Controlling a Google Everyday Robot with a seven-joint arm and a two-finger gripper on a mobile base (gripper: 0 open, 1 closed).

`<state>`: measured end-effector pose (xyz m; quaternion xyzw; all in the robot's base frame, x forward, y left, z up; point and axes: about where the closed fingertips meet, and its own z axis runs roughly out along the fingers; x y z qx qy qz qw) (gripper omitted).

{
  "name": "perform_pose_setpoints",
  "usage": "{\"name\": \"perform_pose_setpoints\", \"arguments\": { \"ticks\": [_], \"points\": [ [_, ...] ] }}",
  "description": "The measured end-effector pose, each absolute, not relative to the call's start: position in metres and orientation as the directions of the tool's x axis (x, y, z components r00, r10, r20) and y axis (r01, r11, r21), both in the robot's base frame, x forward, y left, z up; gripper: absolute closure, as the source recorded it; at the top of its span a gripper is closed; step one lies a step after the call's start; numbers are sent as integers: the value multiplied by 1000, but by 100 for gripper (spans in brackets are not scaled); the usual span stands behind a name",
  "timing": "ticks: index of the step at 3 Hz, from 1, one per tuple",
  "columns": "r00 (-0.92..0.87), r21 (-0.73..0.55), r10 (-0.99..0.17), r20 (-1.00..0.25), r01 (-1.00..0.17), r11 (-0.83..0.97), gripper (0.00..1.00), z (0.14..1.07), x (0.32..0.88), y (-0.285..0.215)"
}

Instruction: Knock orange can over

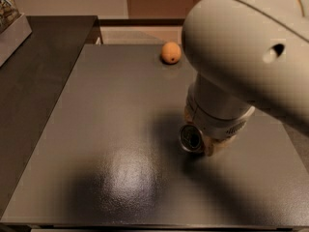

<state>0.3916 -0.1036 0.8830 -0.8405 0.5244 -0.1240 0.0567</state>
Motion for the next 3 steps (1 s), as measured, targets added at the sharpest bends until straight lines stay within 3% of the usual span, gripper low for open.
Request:
{"name": "perform_pose_setpoints", "arguments": {
  "ticks": [1, 2, 3],
  "points": [
    [436, -212, -887, 151, -862, -460, 12, 874, 385, -98],
    [438, -219, -886, 154, -859, -463, 0, 877, 385, -97],
    [438, -219, -886, 154, -859, -463, 0, 877, 385, -96]
  ]
}}
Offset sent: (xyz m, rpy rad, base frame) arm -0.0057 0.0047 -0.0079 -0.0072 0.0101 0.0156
